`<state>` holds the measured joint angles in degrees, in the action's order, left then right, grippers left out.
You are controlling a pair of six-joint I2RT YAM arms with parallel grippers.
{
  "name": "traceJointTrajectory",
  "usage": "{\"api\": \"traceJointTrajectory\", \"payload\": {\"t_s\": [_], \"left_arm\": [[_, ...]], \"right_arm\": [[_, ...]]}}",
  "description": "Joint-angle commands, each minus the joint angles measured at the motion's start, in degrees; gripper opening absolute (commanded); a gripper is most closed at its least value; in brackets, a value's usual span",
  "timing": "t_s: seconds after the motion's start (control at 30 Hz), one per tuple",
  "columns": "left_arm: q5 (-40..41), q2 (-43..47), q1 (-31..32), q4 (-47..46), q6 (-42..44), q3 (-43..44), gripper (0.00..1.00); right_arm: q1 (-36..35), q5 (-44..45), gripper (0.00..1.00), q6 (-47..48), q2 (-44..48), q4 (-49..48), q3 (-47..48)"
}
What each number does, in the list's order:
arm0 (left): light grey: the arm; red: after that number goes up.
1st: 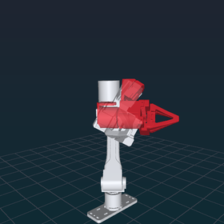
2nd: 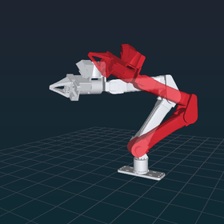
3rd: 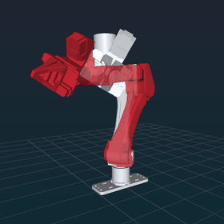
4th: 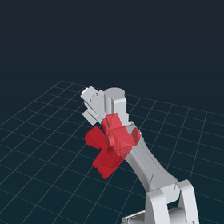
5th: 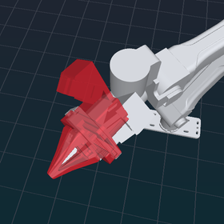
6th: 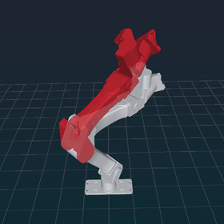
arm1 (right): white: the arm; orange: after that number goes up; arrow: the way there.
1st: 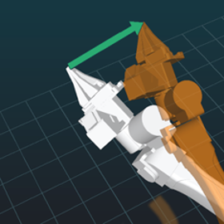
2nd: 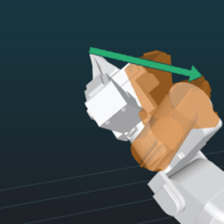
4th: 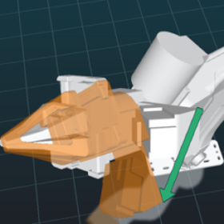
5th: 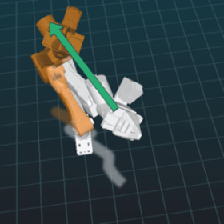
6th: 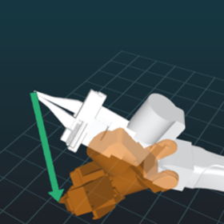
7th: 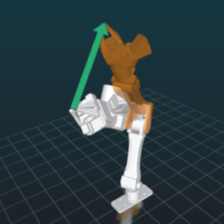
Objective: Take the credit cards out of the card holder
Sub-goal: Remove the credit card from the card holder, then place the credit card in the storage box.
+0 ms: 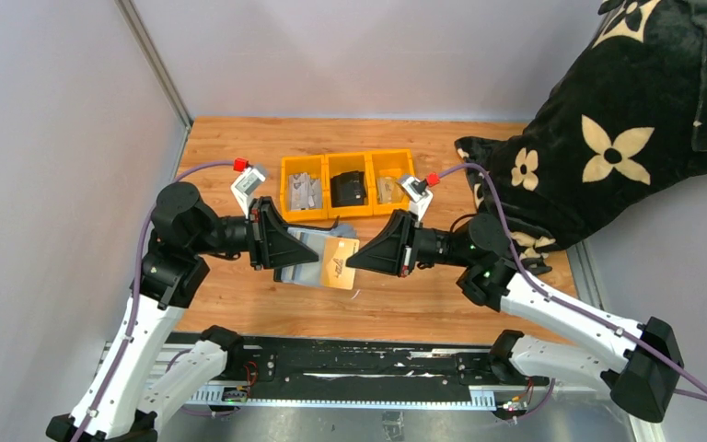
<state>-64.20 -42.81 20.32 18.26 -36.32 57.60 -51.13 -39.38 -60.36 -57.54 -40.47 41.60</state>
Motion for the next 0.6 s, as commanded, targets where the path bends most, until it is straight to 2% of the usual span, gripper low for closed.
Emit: {"api": "traceJointTrajectory", "payload": {"t_s": [0.0,0.13,0.27,0.43,0.47,0.57], "left_arm": [[-0.8,0.6,-0.4,-1.3,1.3,2.5,0.00],[-0.7,0.4,-0.7,0.7,3.2,3.4,0.00],[3.1,-0.1,-0.7,11.2,15.4,6.7,0.00],[11.3,-1.3,-0.7,25.5,34.7,11.8,0.01],[12.2,-1.4,-0.7,27.6,39.3,12.4,0.01],[13.6,-0.8,-0.7,32.4,46.1,13.2,0.02]], "right_arm": [[1.2,-0.9,0.00,0.6,2.8,-0.1,-1.2],[7.2,-2.4,0.00,2.4,6.2,6.6,-1.0],[19.2,-1.3,0.00,13.3,8.7,28.9,3.9],[32.6,-0.6,0.00,22.3,0.7,42.1,11.1],[33.6,2.2,0.00,25.2,-2.6,44.5,12.7],[34.6,8.3,0.00,31.6,-11.3,48.6,17.9]]}}
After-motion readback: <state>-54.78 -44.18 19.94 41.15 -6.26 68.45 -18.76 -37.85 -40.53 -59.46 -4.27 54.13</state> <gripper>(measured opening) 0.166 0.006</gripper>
